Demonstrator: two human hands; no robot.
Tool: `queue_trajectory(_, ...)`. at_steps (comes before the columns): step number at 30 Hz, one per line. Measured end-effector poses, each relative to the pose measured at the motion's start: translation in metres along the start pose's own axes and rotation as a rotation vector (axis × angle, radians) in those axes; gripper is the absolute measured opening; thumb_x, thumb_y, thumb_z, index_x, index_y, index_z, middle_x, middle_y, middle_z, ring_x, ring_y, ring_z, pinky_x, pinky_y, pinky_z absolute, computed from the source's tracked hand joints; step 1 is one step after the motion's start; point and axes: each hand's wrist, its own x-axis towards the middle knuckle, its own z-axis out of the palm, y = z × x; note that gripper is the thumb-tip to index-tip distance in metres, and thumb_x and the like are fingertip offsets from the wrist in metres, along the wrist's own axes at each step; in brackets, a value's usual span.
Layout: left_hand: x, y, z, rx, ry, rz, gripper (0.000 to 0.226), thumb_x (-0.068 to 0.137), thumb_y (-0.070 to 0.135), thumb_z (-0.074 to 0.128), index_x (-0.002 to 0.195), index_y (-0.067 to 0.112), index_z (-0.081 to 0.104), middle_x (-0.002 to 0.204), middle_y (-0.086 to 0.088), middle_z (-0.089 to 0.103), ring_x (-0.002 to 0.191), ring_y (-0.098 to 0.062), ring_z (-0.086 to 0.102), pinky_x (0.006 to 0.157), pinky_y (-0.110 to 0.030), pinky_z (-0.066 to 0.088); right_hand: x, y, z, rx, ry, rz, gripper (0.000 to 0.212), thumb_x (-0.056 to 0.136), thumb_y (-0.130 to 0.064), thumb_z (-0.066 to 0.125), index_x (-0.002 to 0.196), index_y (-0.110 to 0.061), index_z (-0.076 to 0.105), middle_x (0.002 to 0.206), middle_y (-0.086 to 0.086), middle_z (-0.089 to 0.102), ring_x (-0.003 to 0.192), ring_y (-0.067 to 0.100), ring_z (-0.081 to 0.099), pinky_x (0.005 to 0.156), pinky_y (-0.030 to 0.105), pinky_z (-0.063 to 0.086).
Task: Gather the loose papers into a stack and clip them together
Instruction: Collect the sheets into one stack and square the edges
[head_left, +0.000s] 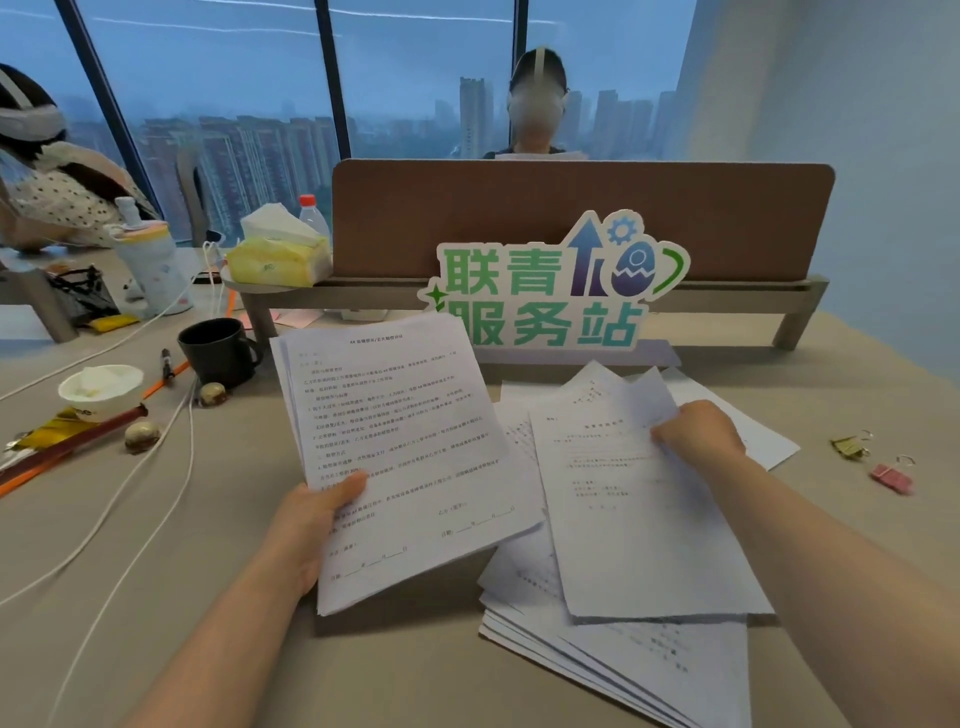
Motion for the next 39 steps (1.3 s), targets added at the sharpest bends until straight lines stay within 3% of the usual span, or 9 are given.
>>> queue_trajectory(2, 0.003, -0.001, 0.010, 0.001, -0.017, -0.002, 0.016, 0.092, 0.010, 0.065, 0.107, 0.010, 0.068, 0.095, -0.014, 0.078, 0.081, -0.034, 0.075, 0.072, -0.045, 0.058, 0.004, 0.015, -0.007, 0.047, 0.075, 0.030, 0.021, 0.087, -0.034, 0.061, 0.095, -0.016, 0.064, 0.089, 0.008, 0.064, 0.080, 0.028, 0.064, 0.075, 0.040, 0.057)
queue_trajectory(6, 0.011, -0.007, 0.030, 0.021, -0.047, -0.002, 0.016, 0.092, 0.009, 0.065, 0.107, 0.010, 0.067, 0.095, -0.014, 0.078, 0.080, -0.034, 0.076, 0.068, -0.044, 0.060, 0.025, 0.043, -0.019, -0.010, 0.149, 0.066, 0.037, 0.085, -0.038, 0.050, 0.107, -0.015, 0.067, 0.108, 0.013, 0.061, 0.107, 0.037, 0.054, 0.093, 0.046, 0.049)
queue_trajectory(12, 0.021, -0.013, 0.056, 0.054, -0.092, -0.013, 0.022, 0.090, 0.010, 0.065, 0.112, 0.007, 0.067, 0.100, -0.017, 0.077, 0.084, -0.035, 0.075, 0.066, -0.043, 0.060, 0.042, 0.067, -0.029, -0.039, 0.153, 0.064, 0.037, 0.077, -0.037, 0.056, 0.110, -0.022, 0.065, 0.111, 0.015, 0.062, 0.103, 0.039, 0.058, 0.089, 0.043, 0.052)
queue_trajectory(21, 0.026, -0.017, 0.076, 0.090, -0.083, -0.012, 0.020, 0.090, 0.010, 0.066, 0.111, 0.008, 0.067, 0.101, -0.017, 0.077, 0.085, -0.035, 0.075, 0.069, -0.044, 0.061, 0.058, 0.069, -0.034, -0.200, 0.024, 0.021, 0.076, 0.074, -0.059, 0.068, 0.138, -0.021, 0.051, 0.134, 0.014, 0.052, 0.125, 0.037, 0.046, 0.097, 0.040, 0.045)
queue_trajectory(26, 0.025, -0.018, 0.075, 0.092, -0.081, -0.006, 0.019, 0.090, 0.010, 0.066, 0.109, 0.008, 0.067, 0.098, -0.016, 0.077, 0.083, -0.035, 0.075, 0.067, -0.043, 0.061, 0.056, 0.060, -0.034, -0.308, 0.012, -0.022, 0.050, 0.083, -0.045, 0.064, 0.126, -0.020, 0.053, 0.129, 0.014, 0.049, 0.121, 0.036, 0.042, 0.092, 0.042, 0.044)
queue_trajectory(29, 0.025, -0.018, 0.074, 0.091, -0.090, 0.008, 0.019, 0.091, 0.011, 0.066, 0.110, 0.009, 0.066, 0.098, -0.015, 0.077, 0.084, -0.035, 0.075, 0.066, -0.043, 0.061, 0.051, 0.061, -0.024, -0.069, 0.104, -0.137, 0.007, 0.077, -0.017, 0.059, 0.079, -0.018, 0.052, 0.101, 0.011, 0.053, 0.083, 0.030, 0.051, 0.065, 0.034, 0.045)
queue_trajectory(32, 0.024, -0.017, 0.073, 0.085, -0.102, 0.014, 0.019, 0.091, 0.010, 0.065, 0.110, 0.009, 0.066, 0.099, -0.015, 0.077, 0.083, -0.034, 0.075, 0.066, -0.043, 0.062, 0.042, 0.059, -0.021, 0.198, 0.195, -0.236, 0.021, 0.073, -0.008, 0.057, 0.062, -0.016, 0.041, 0.085, 0.009, 0.043, 0.055, 0.022, 0.039, 0.049, 0.026, 0.031)
queue_trajectory(35, 0.023, -0.018, 0.072, 0.074, -0.121, 0.019, 0.018, 0.092, 0.009, 0.064, 0.109, 0.011, 0.066, 0.100, -0.015, 0.077, 0.085, -0.034, 0.075, 0.067, -0.043, 0.062, 0.033, 0.053, -0.023, 0.349, 0.170, -0.305, 0.017, 0.074, -0.006, 0.061, 0.062, -0.009, 0.049, 0.076, 0.008, 0.046, 0.058, 0.021, 0.043, 0.053, 0.026, 0.033)
queue_trajectory(39, 0.022, -0.018, 0.069, 0.057, -0.125, 0.019, 0.017, 0.092, 0.010, 0.064, 0.108, 0.011, 0.067, 0.097, -0.013, 0.078, 0.080, -0.032, 0.076, 0.063, -0.041, 0.062, 0.021, 0.049, -0.030, 0.566, -0.031, -0.284, 0.013, 0.078, -0.004, 0.067, 0.088, 0.002, 0.061, 0.080, 0.011, 0.061, 0.071, 0.024, 0.058, 0.069, 0.035, 0.051)
